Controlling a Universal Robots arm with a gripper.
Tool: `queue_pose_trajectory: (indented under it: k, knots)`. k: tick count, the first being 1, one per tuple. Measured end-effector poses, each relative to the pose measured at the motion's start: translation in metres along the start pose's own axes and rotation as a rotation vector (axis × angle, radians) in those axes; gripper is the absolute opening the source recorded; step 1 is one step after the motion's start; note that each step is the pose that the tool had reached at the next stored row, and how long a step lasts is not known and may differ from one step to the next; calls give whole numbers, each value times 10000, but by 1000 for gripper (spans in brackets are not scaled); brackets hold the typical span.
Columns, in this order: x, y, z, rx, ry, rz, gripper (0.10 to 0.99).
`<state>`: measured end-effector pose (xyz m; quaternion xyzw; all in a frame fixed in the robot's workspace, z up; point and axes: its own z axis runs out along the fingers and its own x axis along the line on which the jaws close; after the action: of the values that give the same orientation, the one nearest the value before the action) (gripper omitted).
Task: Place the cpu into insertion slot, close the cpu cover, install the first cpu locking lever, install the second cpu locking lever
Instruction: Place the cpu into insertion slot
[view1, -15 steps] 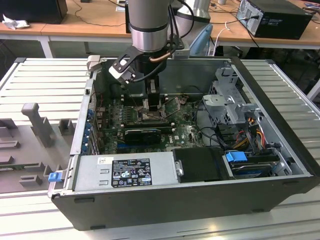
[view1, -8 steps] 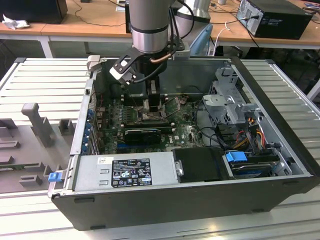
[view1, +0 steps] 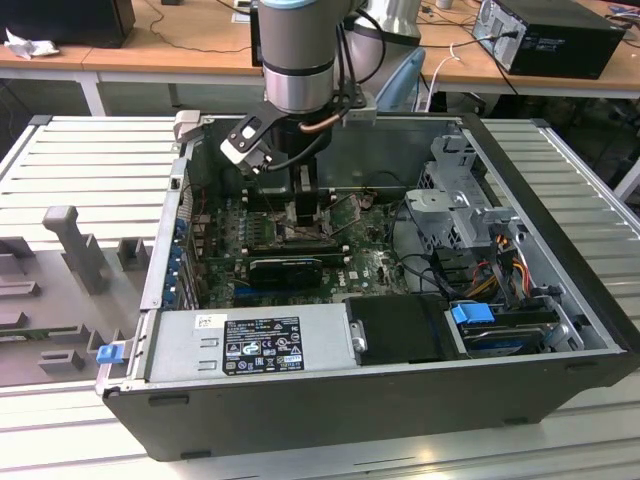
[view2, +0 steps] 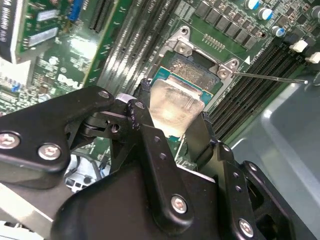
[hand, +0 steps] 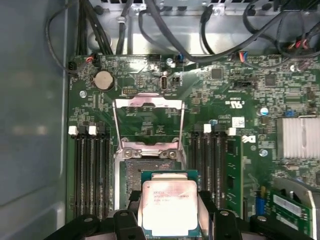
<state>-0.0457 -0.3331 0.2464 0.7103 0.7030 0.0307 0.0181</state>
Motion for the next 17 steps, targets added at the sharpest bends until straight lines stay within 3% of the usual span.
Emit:
queue_pose_trajectory:
  k: [10,17]
  knots:
    - [90,-20,269,39,1,-2,525]
    - [124,-26,361,73,-1,21,525]
